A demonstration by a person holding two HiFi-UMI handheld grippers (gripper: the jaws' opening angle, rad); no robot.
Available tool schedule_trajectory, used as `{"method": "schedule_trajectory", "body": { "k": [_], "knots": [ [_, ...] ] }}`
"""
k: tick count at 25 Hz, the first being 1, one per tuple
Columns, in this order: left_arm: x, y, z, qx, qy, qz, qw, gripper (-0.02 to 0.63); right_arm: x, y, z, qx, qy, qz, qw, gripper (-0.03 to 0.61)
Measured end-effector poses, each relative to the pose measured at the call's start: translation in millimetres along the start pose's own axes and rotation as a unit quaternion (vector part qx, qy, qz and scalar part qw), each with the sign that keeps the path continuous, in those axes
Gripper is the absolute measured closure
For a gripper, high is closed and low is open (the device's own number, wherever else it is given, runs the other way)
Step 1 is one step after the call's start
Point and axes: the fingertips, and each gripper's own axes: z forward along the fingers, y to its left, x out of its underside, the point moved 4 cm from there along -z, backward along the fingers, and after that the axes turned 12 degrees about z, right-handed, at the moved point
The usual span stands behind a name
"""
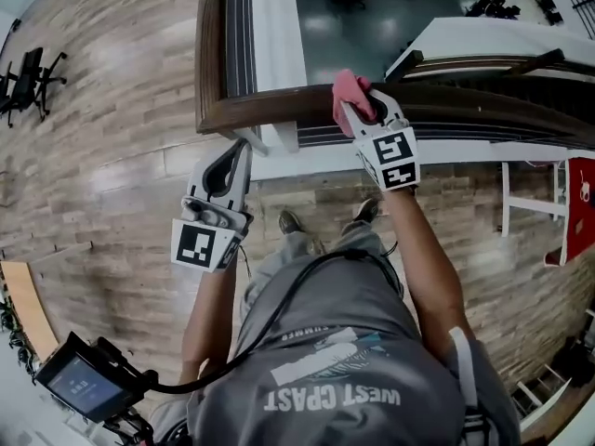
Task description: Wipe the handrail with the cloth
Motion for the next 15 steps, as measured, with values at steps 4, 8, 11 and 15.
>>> {"method": "schedule_trajectory", "body": {
  "k": [4,8,11,15],
  "knots": [
    [8,11,-9,0.012,0.005,-0.007,0.9999,0.607,20,-72,-58,0.139,-0.011,0.052,0.989,0.494],
    [19,21,-7,0.025,0.017,-0.018,0.9994,0.607,33,-71,-51,0.162,-0.011,0.068,0.984,0.495],
    [23,18,-1,0.032,0.020,-0.026,0.9989,0.607,18,-23,-14,0.110,-0.015,0.019,0.994,0.495],
    [35,10,10,0.054,0.028,-0.020,0.9979,0.607,-6,60,41,0.033,0.004,-0.075,0.997,0.499]
  ]
}}
